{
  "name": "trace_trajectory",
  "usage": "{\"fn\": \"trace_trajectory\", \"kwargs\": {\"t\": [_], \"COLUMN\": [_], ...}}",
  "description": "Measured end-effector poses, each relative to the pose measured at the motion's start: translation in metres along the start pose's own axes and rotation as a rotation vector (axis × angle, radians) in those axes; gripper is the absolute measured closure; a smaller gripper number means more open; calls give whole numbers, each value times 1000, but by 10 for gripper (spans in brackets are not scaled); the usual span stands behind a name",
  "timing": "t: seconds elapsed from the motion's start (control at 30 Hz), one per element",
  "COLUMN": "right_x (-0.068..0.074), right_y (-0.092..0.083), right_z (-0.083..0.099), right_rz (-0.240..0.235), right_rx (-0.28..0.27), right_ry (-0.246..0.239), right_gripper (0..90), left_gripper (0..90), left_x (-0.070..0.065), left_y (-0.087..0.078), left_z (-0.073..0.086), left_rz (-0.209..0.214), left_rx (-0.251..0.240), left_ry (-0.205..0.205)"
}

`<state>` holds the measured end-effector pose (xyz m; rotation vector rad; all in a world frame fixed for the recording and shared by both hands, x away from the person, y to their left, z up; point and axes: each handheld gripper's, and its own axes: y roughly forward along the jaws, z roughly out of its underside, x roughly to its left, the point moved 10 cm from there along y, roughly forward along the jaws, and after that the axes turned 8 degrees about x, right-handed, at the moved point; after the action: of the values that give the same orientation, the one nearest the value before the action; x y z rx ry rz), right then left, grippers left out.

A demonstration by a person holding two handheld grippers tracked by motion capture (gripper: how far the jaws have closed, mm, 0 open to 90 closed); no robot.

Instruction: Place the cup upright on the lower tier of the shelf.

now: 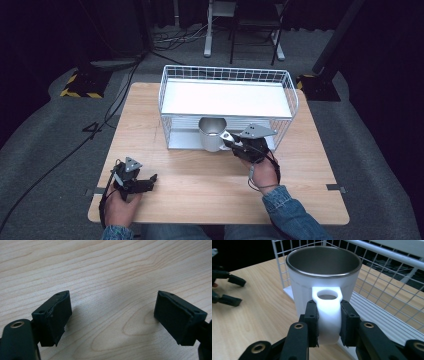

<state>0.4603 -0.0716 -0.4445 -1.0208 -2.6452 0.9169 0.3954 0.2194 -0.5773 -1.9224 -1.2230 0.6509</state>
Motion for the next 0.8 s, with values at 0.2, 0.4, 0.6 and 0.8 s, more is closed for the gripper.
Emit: {"fn": "trace_trajectory", "kwargs": {"t": [0.2, 0.4, 0.6, 0.8], "right_x": [-19, -33, -42, -50], "right_y": [9, 16, 25, 33], "right_z": [1, 3, 7, 14], "right_rz": [47, 89, 124, 151], "right_rx": [-4, -15, -17, -14], "right_ry": [42, 69, 80, 96], "right_gripper": [715, 715, 715, 715], "left_gripper": [150, 149, 150, 150], "left_x": [0, 0, 0, 0], "left_y": [0, 0, 0, 0], "left_z": [0, 0, 0, 0], "left_rz": [0, -1, -1, -1], "left_rx": [-1, 0, 0, 0], "left_ry": [1, 1, 1, 1]}}
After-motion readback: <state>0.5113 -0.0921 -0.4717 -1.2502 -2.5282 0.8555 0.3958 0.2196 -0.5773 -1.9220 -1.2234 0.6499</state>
